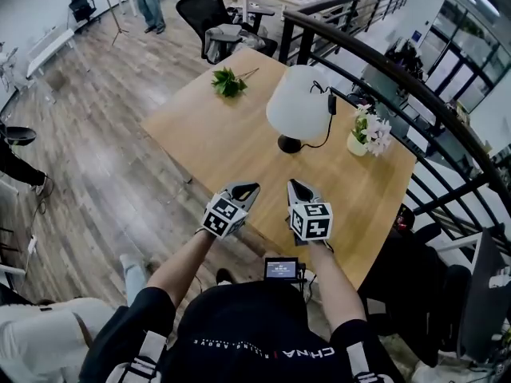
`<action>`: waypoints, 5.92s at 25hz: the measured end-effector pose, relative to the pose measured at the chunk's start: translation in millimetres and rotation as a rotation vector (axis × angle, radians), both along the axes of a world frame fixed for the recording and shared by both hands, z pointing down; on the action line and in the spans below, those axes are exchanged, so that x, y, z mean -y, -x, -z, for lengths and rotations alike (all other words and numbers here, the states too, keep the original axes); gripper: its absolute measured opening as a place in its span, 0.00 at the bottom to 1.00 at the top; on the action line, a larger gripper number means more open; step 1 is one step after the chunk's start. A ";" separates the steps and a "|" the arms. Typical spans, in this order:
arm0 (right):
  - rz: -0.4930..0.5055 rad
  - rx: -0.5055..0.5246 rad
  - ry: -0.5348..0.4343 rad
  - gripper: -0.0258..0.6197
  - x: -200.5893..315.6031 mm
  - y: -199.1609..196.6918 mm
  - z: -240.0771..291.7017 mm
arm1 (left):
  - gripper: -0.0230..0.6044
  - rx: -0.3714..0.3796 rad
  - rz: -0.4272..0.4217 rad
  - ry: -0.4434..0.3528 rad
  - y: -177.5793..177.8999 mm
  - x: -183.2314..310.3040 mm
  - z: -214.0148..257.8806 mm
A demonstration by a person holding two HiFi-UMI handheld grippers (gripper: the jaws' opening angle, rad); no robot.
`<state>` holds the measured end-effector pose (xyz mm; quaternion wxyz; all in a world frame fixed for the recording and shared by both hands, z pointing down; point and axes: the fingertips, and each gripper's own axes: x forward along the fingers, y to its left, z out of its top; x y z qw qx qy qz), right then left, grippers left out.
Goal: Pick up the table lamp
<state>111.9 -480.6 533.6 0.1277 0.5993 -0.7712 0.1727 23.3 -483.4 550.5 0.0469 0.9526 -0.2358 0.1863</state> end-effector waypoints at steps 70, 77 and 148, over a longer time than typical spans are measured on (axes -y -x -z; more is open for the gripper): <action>0.325 -0.272 -0.368 0.09 177.5 -66.9 57.5 | 0.18 -0.501 0.405 -0.434 -198.7 279.6 -14.3; 0.328 -0.332 -0.413 0.09 180.8 -63.9 57.0 | 0.16 -0.521 0.398 -0.492 -201.1 286.6 -12.1; 0.270 -0.004 -0.495 0.09 10.2 -91.2 284.2 | 0.16 -0.311 0.214 -0.075 -217.9 80.3 168.7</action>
